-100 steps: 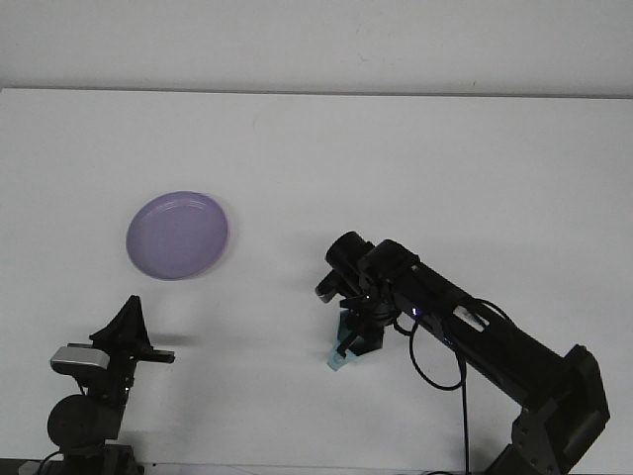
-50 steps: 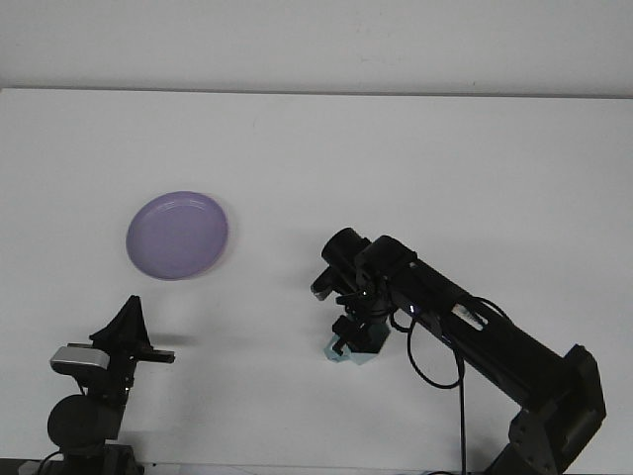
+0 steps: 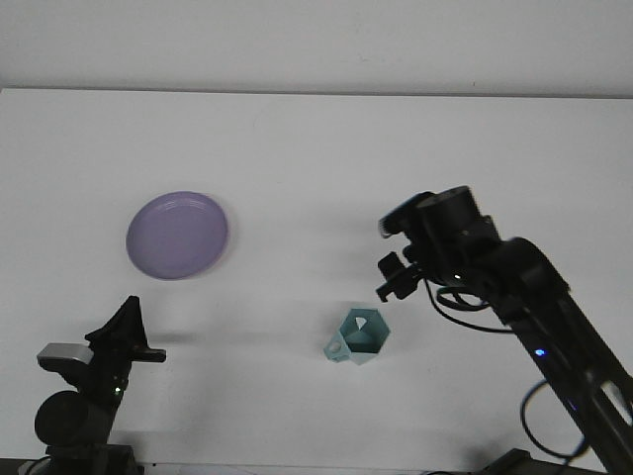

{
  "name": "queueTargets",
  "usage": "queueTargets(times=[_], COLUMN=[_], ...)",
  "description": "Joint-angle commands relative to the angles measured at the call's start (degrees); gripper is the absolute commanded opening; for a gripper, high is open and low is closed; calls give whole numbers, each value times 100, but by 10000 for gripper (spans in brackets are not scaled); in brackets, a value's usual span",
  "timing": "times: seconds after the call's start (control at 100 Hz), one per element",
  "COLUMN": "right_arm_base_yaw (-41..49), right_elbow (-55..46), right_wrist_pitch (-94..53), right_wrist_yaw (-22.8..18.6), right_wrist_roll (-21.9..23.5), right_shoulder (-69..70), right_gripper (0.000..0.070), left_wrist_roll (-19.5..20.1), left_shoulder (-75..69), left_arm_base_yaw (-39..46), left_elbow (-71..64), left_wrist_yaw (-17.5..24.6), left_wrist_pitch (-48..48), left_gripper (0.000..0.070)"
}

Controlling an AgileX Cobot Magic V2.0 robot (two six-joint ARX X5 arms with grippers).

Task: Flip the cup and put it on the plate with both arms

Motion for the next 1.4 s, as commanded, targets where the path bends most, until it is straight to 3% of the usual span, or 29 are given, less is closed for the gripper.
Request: queueTargets(times=[0.0, 0.22, 0.32, 0.42, 0.64, 0.67, 0.76, 0.82, 1.1, 1.39], right_arm_base_yaw=[-153, -1025, -1414, -1676, -1989, -2009, -2035, -2035, -2033, -2033], right_elbow=[-442, -2675, -3543, -4282, -5515, -5613, -5794, -5805, -5805, -5803], right_wrist_pitch=[568, 2422, 2990, 3379, 4063, 4068, 3960, 3947, 3963, 3965], right_wrist_yaw=[-17, 13, 50, 55, 208, 227, 376, 444, 455, 455], right_wrist_roll=[210, 420, 420, 417, 409, 398, 400, 417, 417, 417], right_shoulder=[-564, -2621, -3447, -4181, -5442, -5547, -5746, -5803, -5836, -5836], right_gripper=[373, 373, 373, 372, 373, 372, 373, 373, 373, 373], left_wrist_roll=[-144, -133, -39, 304, 1246, 1370, 1692, 1858, 2076, 2144], left_shoulder=[197, 1541, 2350, 3180, 4996, 5246, 6008, 6507, 8616, 10037], left_arm_base_yaw=[-13, -24, -120, -365, -1386, -1539, -1985, -2267, -3287, -4030], left_elbow=[367, 1666, 2310, 2990, 4417, 4618, 5257, 5687, 7576, 8747], left_wrist_yaw=[269, 1351, 1580, 1810, 1847, 1845, 1834, 1832, 1829, 1762], left_wrist_pitch=[-223, -857, -1294, -1792, -2828, -2992, -3501, -3845, -5119, -5532], left_gripper=[13, 13, 13, 13, 38, 94, 347, 433, 434, 434])
